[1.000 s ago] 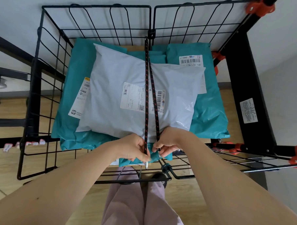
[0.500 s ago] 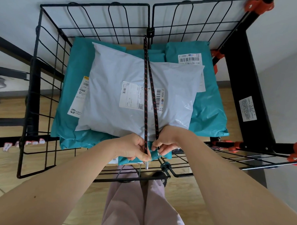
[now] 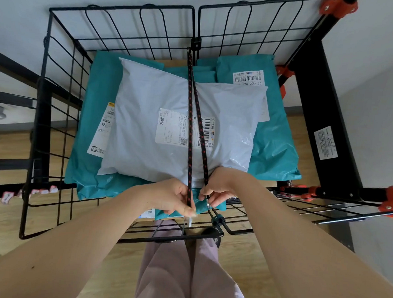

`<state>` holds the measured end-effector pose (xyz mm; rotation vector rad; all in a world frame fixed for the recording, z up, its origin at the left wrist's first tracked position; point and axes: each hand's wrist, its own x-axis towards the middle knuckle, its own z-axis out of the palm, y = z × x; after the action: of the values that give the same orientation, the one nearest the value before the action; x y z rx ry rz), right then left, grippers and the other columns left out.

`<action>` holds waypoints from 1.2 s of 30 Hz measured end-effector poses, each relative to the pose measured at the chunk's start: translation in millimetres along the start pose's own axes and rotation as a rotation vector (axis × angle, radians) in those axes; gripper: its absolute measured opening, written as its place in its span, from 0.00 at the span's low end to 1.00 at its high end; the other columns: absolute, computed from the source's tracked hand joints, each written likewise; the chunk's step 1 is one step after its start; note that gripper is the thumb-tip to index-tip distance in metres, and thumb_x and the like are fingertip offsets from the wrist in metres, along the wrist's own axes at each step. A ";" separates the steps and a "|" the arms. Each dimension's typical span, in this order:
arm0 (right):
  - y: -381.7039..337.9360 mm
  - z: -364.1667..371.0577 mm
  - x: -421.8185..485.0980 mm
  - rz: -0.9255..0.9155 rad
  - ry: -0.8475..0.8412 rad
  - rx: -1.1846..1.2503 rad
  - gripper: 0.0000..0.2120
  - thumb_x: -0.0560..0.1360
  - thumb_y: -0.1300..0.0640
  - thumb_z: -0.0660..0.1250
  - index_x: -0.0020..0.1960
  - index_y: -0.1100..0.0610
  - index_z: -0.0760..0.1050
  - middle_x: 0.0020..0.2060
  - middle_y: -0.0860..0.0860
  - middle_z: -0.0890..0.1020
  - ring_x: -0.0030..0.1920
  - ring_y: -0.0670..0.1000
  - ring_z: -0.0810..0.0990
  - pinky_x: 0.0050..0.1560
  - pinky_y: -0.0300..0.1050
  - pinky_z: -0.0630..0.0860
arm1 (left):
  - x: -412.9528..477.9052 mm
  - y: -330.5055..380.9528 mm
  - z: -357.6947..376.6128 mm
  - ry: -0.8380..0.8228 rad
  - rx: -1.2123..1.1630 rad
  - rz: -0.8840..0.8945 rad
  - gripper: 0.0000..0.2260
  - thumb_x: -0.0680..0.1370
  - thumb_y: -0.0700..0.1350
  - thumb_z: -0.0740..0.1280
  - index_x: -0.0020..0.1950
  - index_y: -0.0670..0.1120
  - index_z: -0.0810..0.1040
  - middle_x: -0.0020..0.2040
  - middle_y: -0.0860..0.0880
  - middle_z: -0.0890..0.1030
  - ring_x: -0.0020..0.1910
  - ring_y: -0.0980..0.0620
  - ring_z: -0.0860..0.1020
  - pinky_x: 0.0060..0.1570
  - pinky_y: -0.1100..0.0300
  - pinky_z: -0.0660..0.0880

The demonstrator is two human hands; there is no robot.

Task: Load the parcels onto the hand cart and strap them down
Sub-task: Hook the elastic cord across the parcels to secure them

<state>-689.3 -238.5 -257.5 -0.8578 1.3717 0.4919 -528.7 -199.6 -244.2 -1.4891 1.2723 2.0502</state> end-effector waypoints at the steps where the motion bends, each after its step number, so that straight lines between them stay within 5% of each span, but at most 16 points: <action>1: 0.2 -0.1 -0.5 -0.001 0.000 0.001 0.11 0.75 0.64 0.67 0.56 0.67 0.78 0.43 0.57 0.79 0.33 0.47 0.78 0.35 0.37 0.80 | -0.7 -2.7 0.4 0.000 0.001 -0.006 0.05 0.72 0.42 0.73 0.46 0.45 0.79 0.39 0.49 0.81 0.36 0.51 0.70 0.26 0.69 0.65; 5: 0.9 -0.2 -1.0 -0.010 0.009 0.008 0.09 0.76 0.64 0.67 0.55 0.66 0.79 0.41 0.56 0.80 0.33 0.47 0.78 0.38 0.38 0.80 | 0.7 -8.1 4.6 0.059 -0.035 0.010 0.05 0.72 0.40 0.73 0.46 0.43 0.79 0.37 0.48 0.80 0.25 0.60 0.70 0.26 0.70 0.68; 12: -1.1 0.3 -4.5 -0.005 0.011 -0.009 0.12 0.75 0.63 0.68 0.57 0.66 0.79 0.47 0.57 0.80 0.34 0.47 0.78 0.44 0.41 0.81 | 5.4 -3.5 3.3 0.125 0.062 0.073 0.07 0.70 0.42 0.75 0.47 0.43 0.82 0.46 0.43 0.84 0.40 0.54 0.79 0.48 0.61 0.76; 17: -1.6 -1.6 -11.1 -0.026 0.046 0.003 0.13 0.76 0.63 0.67 0.59 0.67 0.76 0.37 0.55 0.79 0.33 0.46 0.79 0.48 0.40 0.80 | -1.6 -2.2 2.6 0.130 0.071 0.036 0.07 0.71 0.47 0.74 0.46 0.47 0.81 0.36 0.49 0.81 0.31 0.60 0.75 0.32 0.69 0.71; 25: 3.4 -11.4 -22.0 -0.049 0.068 -0.013 0.06 0.74 0.63 0.69 0.40 0.62 0.74 0.33 0.53 0.80 0.33 0.45 0.79 0.47 0.40 0.80 | -10.5 0.8 -3.2 0.140 0.234 -0.039 0.16 0.71 0.58 0.71 0.39 0.46 0.79 0.31 0.55 0.81 0.28 0.62 0.78 0.32 0.68 0.72; 28: 9.9 -15.2 -26.3 -0.033 0.071 -0.052 0.04 0.74 0.65 0.69 0.42 0.65 0.75 0.34 0.54 0.80 0.37 0.47 0.80 0.57 0.45 0.78 | -13.5 11.6 -4.3 0.180 0.324 -0.020 0.17 0.71 0.59 0.70 0.36 0.46 0.78 0.29 0.54 0.80 0.25 0.60 0.75 0.38 0.65 0.74; 32: 13.4 -16.5 -22.4 0.017 0.050 -0.234 0.05 0.75 0.62 0.69 0.47 0.64 0.76 0.41 0.53 0.82 0.39 0.48 0.80 0.61 0.45 0.75 | -11.6 29.9 -3.6 0.269 0.336 0.072 0.18 0.74 0.57 0.69 0.31 0.46 0.76 0.27 0.53 0.77 0.20 0.61 0.71 0.28 0.72 0.69; 36: 15.9 -16.6 -10.3 0.110 0.003 -0.329 0.08 0.76 0.60 0.68 0.40 0.62 0.74 0.51 0.53 0.83 0.38 0.45 0.78 0.64 0.45 0.73 | -6.3 33.7 -1.4 0.267 0.376 0.060 0.18 0.75 0.57 0.67 0.30 0.45 0.76 0.25 0.53 0.77 0.19 0.60 0.70 0.31 0.68 0.69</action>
<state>-713.6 -239.7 -250.9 -1.0514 1.3665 0.8178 -548.1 -218.0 -222.8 -1.5895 1.7100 1.5630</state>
